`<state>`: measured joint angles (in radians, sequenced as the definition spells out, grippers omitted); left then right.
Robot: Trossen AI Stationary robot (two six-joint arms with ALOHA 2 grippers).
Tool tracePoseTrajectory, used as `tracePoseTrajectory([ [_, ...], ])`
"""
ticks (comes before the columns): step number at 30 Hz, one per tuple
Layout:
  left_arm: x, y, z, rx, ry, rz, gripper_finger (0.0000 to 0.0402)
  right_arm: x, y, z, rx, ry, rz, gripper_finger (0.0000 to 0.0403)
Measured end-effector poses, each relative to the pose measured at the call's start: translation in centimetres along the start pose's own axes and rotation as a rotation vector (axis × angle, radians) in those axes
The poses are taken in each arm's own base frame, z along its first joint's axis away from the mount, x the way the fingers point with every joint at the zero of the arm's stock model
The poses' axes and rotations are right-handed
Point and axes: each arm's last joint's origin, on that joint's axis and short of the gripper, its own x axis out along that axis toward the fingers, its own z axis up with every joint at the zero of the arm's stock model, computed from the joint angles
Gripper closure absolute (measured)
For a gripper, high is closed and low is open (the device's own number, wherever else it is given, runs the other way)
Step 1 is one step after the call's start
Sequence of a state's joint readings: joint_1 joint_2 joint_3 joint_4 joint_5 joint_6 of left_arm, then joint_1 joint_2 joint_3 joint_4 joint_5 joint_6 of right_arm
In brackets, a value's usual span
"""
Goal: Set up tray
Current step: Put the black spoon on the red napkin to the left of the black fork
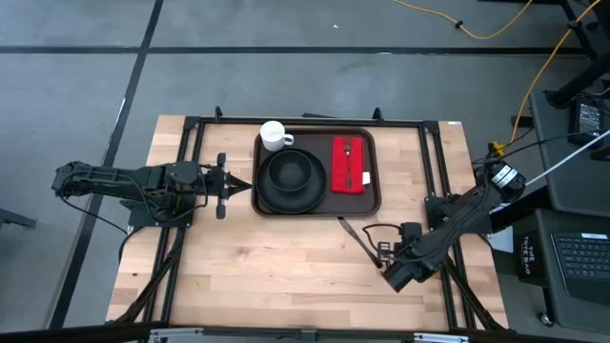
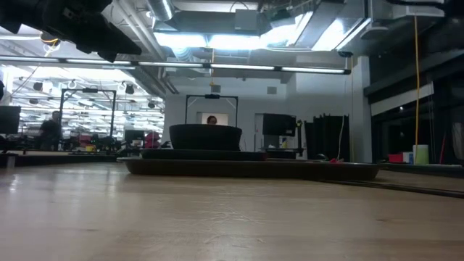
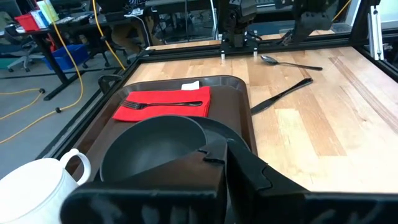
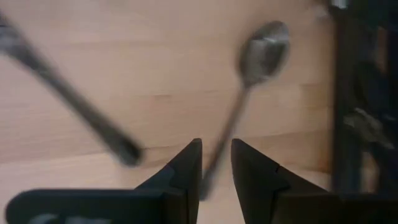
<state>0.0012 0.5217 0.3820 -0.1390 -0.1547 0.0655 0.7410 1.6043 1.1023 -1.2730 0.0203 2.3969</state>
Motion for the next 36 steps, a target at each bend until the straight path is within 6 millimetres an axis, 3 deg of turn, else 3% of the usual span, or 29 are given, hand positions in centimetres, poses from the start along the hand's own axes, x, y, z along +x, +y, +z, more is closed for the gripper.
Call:
tracePoseTrajectory([
  [23, 0.0, 0.0, 0.0, 0.0, 0.001, 0.007, 0.04, 6.3, -1.1, 0.3, -0.002, 0.041, -0.013, 0.0313],
  [36, 0.0, 0.0, 0.0, 0.0, 0.001, 0.008, 0.0397, 6.6, -1.4, 0.6, -0.008, 0.03, -0.048, 0.0313],
])
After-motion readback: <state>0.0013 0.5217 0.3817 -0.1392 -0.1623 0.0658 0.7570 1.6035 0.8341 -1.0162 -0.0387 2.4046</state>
